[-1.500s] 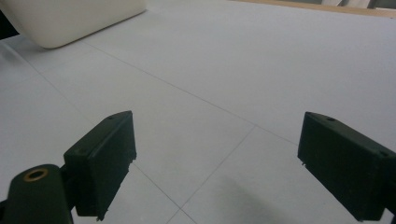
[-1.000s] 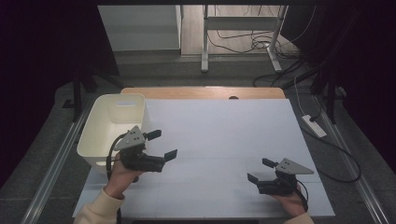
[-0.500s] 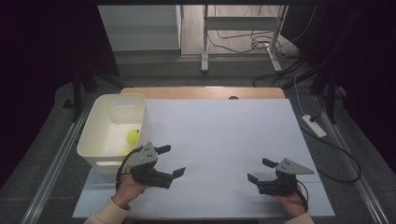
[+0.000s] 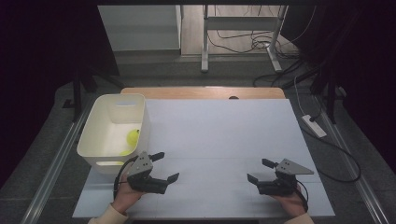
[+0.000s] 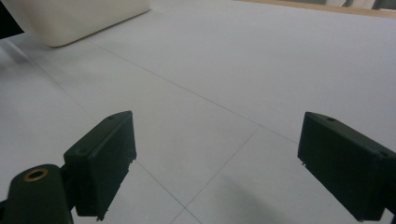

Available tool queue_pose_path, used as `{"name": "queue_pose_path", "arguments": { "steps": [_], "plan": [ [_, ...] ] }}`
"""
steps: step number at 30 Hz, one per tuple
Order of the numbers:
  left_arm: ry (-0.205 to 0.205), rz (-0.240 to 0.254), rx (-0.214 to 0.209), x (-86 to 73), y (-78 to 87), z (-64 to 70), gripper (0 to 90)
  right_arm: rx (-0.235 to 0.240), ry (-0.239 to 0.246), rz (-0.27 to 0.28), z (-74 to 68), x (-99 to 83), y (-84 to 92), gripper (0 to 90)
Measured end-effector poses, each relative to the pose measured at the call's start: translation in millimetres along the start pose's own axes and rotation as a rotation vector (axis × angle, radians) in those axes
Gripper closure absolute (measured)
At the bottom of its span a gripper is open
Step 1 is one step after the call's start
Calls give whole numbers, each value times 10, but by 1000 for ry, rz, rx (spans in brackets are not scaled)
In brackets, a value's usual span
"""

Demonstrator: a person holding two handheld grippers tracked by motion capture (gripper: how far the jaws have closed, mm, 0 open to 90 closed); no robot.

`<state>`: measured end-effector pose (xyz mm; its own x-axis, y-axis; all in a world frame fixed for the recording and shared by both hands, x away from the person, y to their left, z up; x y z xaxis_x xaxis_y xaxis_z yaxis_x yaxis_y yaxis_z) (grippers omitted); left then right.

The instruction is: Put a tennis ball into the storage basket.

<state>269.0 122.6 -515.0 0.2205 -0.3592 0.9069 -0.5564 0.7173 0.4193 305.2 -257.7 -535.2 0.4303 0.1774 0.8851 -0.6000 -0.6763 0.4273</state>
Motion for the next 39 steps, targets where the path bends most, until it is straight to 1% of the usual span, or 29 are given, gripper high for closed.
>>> {"name": "queue_pose_path", "arguments": {
  "steps": [1, 2, 6, 11, 14, 19, 28, 39],
  "plan": [
    [3, -8, 0, -53, 2, -3, 101, 0, 2, 0, -1, 0, 1, 118],
    [3, -8, 0, -53, 2, -3, 101, 0, 2, 0, -3, -1, 1, 118],
    [4, -26, -5, -150, 5, -10, 98, 3, 2, 0, -7, -3, -2, 118],
    [17, -36, -12, -245, 19, -16, 96, 2, 3, -4, -6, -6, -3, 118],
    [20, -44, -5, -294, 34, -21, 96, 4, 3, -4, -7, -9, -5, 118],
    [30, -43, 1, -348, 65, -35, 95, 15, 10, -6, -20, -15, -2, 118],
    [45, -38, 9, -365, 70, -61, 95, 23, 15, -11, -25, -23, 3, 118],
    [41, -40, 10, -361, 68, -62, 94, 21, 15, -13, -23, -27, 5, 118]
  ]
}}
Point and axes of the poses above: each handheld gripper's, and its own axes: y roughly backward along the jaws, x roughly out of its top, z roughly to its right, the point moved 5 cm from there along -y, roughly forward along the jaws, and after that the axes turned 7 degrees about -y, right-handed, at the moved point
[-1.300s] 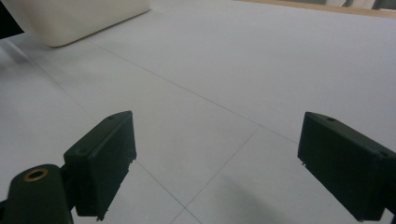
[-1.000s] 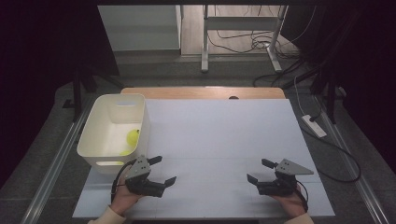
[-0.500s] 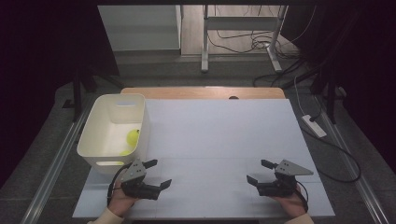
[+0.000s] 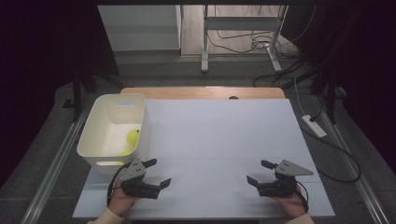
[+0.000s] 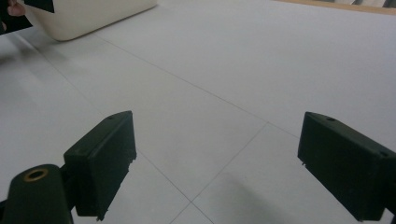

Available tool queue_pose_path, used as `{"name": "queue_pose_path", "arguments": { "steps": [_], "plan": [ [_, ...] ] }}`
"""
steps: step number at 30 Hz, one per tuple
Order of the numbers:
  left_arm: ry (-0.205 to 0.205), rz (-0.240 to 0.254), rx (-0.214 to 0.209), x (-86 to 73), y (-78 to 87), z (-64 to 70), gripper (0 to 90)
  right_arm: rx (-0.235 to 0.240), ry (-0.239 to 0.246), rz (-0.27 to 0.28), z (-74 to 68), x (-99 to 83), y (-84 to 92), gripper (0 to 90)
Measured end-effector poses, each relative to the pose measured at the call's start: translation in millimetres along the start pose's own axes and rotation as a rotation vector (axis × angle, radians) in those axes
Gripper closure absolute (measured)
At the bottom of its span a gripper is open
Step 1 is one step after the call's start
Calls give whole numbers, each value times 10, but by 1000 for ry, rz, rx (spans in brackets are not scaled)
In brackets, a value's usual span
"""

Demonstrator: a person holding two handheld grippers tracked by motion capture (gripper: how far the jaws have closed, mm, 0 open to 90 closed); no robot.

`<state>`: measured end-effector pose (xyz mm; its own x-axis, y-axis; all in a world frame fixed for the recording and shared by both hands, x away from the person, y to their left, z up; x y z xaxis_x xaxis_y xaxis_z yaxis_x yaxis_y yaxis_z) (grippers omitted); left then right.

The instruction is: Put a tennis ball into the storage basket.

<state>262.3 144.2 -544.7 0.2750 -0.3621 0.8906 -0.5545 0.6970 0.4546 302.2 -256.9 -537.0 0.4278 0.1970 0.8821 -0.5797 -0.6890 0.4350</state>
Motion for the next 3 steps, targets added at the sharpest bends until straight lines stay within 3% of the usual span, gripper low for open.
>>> {"name": "queue_pose_path", "arguments": {
  "steps": [3],
  "plan": [
    [0, 0, -1, 1, -1, 3, 94, 0, 0, 0, 1, 0, 1, 118]
  ]
}}
Point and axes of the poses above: each handheld gripper's, and its own axes: y roughly backward along the jaws, x roughly out of its top, z roughly to its right, the point moved 5 cm from there along -y, roughly forward along the jaws, and after that the axes turned 7 degrees about -y, right-handed, at the moved point
